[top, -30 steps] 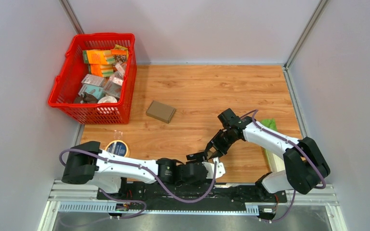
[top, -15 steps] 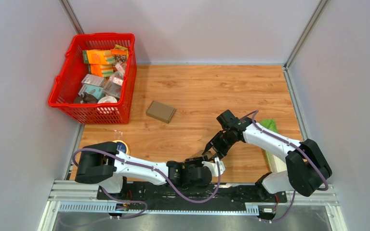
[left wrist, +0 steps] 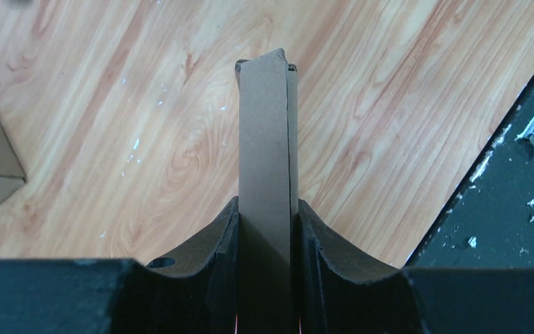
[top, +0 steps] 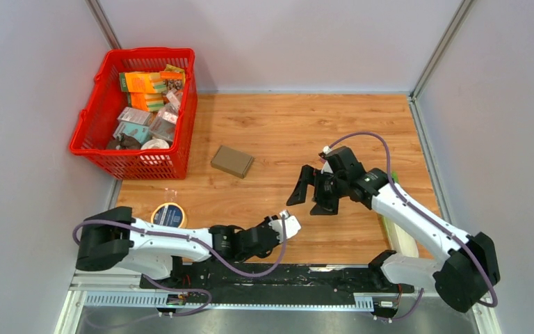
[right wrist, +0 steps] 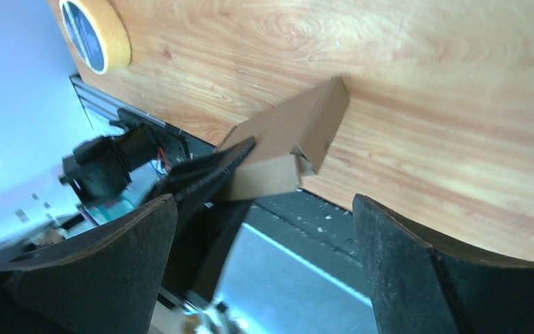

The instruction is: Fold the paper box

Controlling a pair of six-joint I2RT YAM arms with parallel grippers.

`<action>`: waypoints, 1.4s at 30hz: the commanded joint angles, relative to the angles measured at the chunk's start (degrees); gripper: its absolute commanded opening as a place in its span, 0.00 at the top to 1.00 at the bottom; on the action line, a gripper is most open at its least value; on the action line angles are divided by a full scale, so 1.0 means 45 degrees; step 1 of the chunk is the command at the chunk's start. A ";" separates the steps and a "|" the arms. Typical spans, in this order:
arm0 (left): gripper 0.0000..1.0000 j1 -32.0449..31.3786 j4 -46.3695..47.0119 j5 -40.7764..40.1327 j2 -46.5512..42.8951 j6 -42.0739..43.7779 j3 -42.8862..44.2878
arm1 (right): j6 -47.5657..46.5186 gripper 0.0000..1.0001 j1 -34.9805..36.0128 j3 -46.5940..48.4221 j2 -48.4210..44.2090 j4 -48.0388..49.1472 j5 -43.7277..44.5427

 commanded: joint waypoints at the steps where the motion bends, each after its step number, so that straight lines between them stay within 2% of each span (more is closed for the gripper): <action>1: 0.72 0.0865 0.1154 0.2665 -0.1650 -0.0649 -0.1338 | -0.4118 0.00 -0.0347 -0.0901 -0.1090 0.1660 -0.1007; 3: 0.72 0.1410 0.1487 0.3639 -0.2063 -0.0668 -0.1654 | -0.4472 0.04 -0.0328 -0.1059 -0.1209 0.1979 -0.1284; 6: 0.72 0.1938 0.1292 0.4052 -0.2553 -0.0785 -0.1830 | -0.5330 0.12 -0.0211 -0.0826 -0.1405 0.2214 -0.1206; 7: 0.72 0.2076 0.1273 0.4210 -0.2747 -0.0844 -0.1947 | -0.5700 0.22 -0.0075 -0.0574 -0.1386 0.1924 -0.0935; 8: 0.73 0.2251 0.1350 0.4424 -0.2826 -0.0902 -0.2025 | -0.6420 0.28 0.0139 -0.0455 -0.1328 0.1747 -0.0004; 11: 0.73 0.2682 0.1312 0.4875 -0.3042 -0.0942 -0.2182 | -0.6894 0.40 0.0979 -0.0531 -0.1112 0.2017 0.0976; 13: 0.73 0.2896 0.1195 0.5031 -0.3023 -0.0903 -0.2124 | -0.7246 0.47 0.2188 -0.0649 -0.1326 0.2485 0.2283; 14: 0.73 0.2956 0.1156 0.5148 -0.3023 -0.0903 -0.2104 | -0.7382 0.47 0.2637 -0.0727 -0.1366 0.2584 0.3683; 15: 0.73 0.2995 0.1155 0.5265 -0.3042 -0.0903 -0.2104 | -0.7693 0.47 0.3395 -0.0786 -0.1443 0.2682 0.4257; 17: 0.74 0.3151 0.1271 0.5441 -0.3062 -0.0883 -0.2143 | -0.7833 0.49 0.3947 -0.1097 -0.1561 0.3422 0.5486; 21: 0.75 0.3502 0.1311 0.5850 -0.3081 -0.0961 -0.2241 | -0.7833 0.57 0.5039 -0.2324 -0.2067 0.5062 0.6682; 25: 0.75 0.3718 0.1351 0.6086 -0.3354 -0.1136 -0.2397 | -0.7620 0.67 0.5473 -0.3070 -0.2206 0.6684 0.7250; 28: 0.75 0.3874 0.1351 0.6223 -0.3529 -0.1176 -0.2475 | -0.7540 0.70 0.5668 -0.3285 -0.2167 0.6997 0.7661; 34: 0.75 0.4011 0.1487 0.6438 -0.3472 -0.1254 -0.2436 | -0.7014 0.69 0.5786 -0.3579 -0.1953 0.7780 0.7017; 42: 0.77 0.4226 0.1585 0.6708 -0.3413 -0.1352 -0.2534 | -0.6603 0.68 0.6274 -0.4124 -0.2945 0.7137 0.8560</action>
